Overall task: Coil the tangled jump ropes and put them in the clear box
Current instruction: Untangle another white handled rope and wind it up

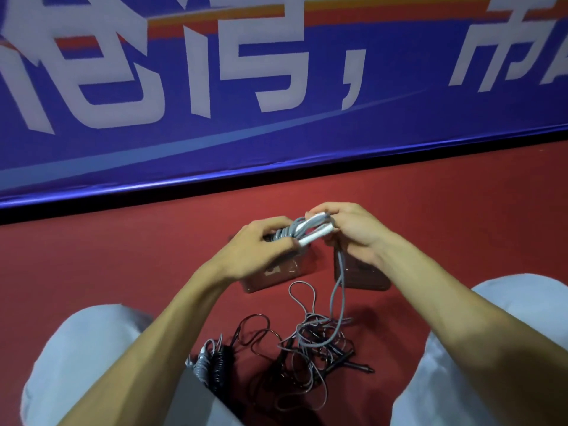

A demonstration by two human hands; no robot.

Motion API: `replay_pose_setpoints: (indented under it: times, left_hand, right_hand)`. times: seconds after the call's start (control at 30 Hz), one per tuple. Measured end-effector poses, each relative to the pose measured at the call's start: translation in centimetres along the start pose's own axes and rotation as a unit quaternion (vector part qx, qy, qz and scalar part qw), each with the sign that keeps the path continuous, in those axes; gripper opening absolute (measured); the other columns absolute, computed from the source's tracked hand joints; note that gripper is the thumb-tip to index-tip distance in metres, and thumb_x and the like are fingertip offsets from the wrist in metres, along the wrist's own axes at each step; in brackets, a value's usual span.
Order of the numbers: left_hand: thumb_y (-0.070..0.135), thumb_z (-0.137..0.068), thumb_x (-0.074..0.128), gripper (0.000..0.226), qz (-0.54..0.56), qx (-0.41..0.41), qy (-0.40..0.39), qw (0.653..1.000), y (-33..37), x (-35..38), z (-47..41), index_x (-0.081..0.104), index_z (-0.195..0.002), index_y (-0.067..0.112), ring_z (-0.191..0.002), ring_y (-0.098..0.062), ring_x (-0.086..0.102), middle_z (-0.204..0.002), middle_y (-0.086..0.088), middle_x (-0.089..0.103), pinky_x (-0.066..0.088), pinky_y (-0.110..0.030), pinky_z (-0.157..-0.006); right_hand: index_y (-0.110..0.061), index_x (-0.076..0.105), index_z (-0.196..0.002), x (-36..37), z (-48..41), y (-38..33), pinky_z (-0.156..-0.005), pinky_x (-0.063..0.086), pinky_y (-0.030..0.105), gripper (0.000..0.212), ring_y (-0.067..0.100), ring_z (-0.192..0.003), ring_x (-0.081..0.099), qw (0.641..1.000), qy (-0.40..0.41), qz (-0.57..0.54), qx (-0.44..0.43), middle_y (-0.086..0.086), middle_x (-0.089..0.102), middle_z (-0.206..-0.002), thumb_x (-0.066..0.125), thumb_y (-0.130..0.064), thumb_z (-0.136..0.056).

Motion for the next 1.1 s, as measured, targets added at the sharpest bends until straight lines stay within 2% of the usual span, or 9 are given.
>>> replay_pose_setpoints:
  times: [0.07, 0.13, 0.23, 0.33, 0.5, 0.7, 0.83, 0.97, 1.1]
  left_hand:
    - [0.031, -0.086, 0.06, 0.011, 0.082, -0.012, 0.038, 0.996, 0.0, -0.9, 0.0, 0.069, -0.092, 0.031, -0.068, -0.011, 0.056, -0.08, 0.001, 0.066, 0.046, -0.023, -0.059]
    - [0.014, -0.094, 0.054, 0.02, 0.126, -0.028, 0.078, 0.989, -0.1, -1.6, 0.1, 0.068, -0.097, 0.03, -0.068, -0.007, 0.058, -0.083, 0.006, 0.066, 0.047, -0.017, -0.057]
    - [0.012, -0.095, 0.052, 0.038, 0.19, -0.046, 0.108, 0.975, -0.6, -2.0, 0.2, 0.063, -0.116, 0.042, -0.069, -0.006, 0.06, -0.09, 0.014, 0.07, 0.048, -0.018, -0.06]
    - [0.011, -0.093, 0.052, 0.038, 0.235, -0.061, 0.156, 0.957, -1.1, -3.1, 0.2, 0.071, -0.101, 0.043, -0.069, -0.013, 0.057, -0.085, 0.009, 0.07, 0.048, -0.027, -0.065]
    - [0.013, -0.094, 0.054, 0.02, 0.21, -0.098, 0.238, 0.943, -2.9, -5.4, 0.6, 0.068, -0.088, 0.027, -0.065, -0.017, 0.053, -0.072, 0.001, 0.06, 0.044, -0.02, -0.05]
    - [0.039, -0.087, 0.065, 0.005, -0.01, -0.092, 0.21, 0.973, -4.3, -5.6, 0.0, 0.061, -0.089, 0.04, -0.065, -0.013, 0.058, -0.077, 0.008, 0.066, 0.05, -0.035, -0.069]
    - [0.038, -0.087, 0.066, 0.027, -0.199, -0.119, 0.123, 0.965, -4.5, -3.7, -0.5, 0.06, -0.113, 0.037, -0.081, -0.021, 0.062, -0.091, 0.004, 0.067, 0.05, -0.036, -0.074]
    - [0.046, -0.075, 0.067, 0.038, -0.269, -0.11, 0.008, 0.957, -4.5, -0.7, -0.4, 0.056, -0.111, 0.042, -0.085, -0.025, 0.063, -0.093, 0.006, 0.068, 0.052, -0.039, -0.073]
    - [0.066, -0.053, 0.045, 0.061, -0.266, -0.049, -0.053, 0.961, -2.4, 1.5, -0.1, 0.061, -0.104, 0.038, -0.065, -0.012, 0.052, -0.072, 0.013, 0.061, 0.047, -0.034, -0.065]
  right_hand:
    - [-0.006, 0.067, -0.089, 0.4, -0.2, -0.3, -0.041, 0.033, 0.015, 0.019, 0.005, -0.045, 0.045, 1.0, 0.0, 0.001, -0.02, 0.004, 0.057, -0.068, 0.052, 0.004, -0.091]
    - [-0.005, 0.066, -0.098, 1.0, -0.2, -0.7, -0.04, 0.031, 0.016, 0.015, 0.005, -0.044, 0.041, 0.999, -0.013, 0.012, -0.039, 0.004, 0.057, -0.07, 0.052, -0.001, -0.095]
    - [-0.008, 0.062, -0.094, 1.7, 0.1, -0.7, -0.037, 0.028, 0.017, 0.012, 0.006, -0.042, 0.038, 0.996, -0.044, 0.075, -0.032, 0.005, 0.06, -0.075, 0.051, -0.009, -0.098]
    - [-0.01, 0.059, -0.098, 2.3, 0.6, -0.1, -0.034, 0.026, 0.015, 0.01, 0.006, -0.039, 0.037, 0.984, -0.083, 0.156, -0.011, 0.004, 0.063, -0.077, 0.052, -0.017, -0.099]
    - [-0.007, 0.057, -0.096, 2.0, 1.2, 0.7, -0.035, 0.038, 0.02, 0.013, 0.009, -0.037, 0.046, 0.933, -0.104, 0.345, -0.002, 0.003, 0.063, -0.071, 0.054, -0.019, -0.098]
    - [-0.028, 0.058, -0.087, 3.6, 3.2, -4.1, -0.068, 0.042, 0.033, 0.018, 0.015, -0.071, 0.053, 0.828, -0.064, 0.531, -0.17, -0.008, 0.056, -0.071, 0.047, -0.038, -0.098]
    - [-0.022, 0.058, -0.095, 5.9, 5.5, -5.1, -0.073, 0.045, 0.037, 0.02, 0.022, -0.093, 0.058, 0.737, -0.078, 0.614, -0.271, -0.006, 0.059, -0.094, 0.042, -0.034, -0.1]
    - [-0.021, 0.065, -0.102, 6.0, 5.6, -5.0, -0.065, 0.034, 0.03, 0.019, 0.019, -0.094, 0.059, 0.72, -0.09, 0.613, -0.313, -0.006, 0.061, -0.096, 0.051, -0.033, -0.097]
    - [-0.025, 0.071, -0.098, 5.2, 5.0, -5.4, -0.065, 0.042, 0.029, 0.013, 0.018, -0.091, 0.062, 0.739, -0.045, 0.58, -0.34, -0.008, 0.067, -0.093, 0.061, -0.03, -0.092]
Point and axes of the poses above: each hand's wrist, its own z-axis away from the middle knuckle, its own x-axis out of the palm, y = z × x, the point moved 10 cm from there along -z, towards the middle knuckle
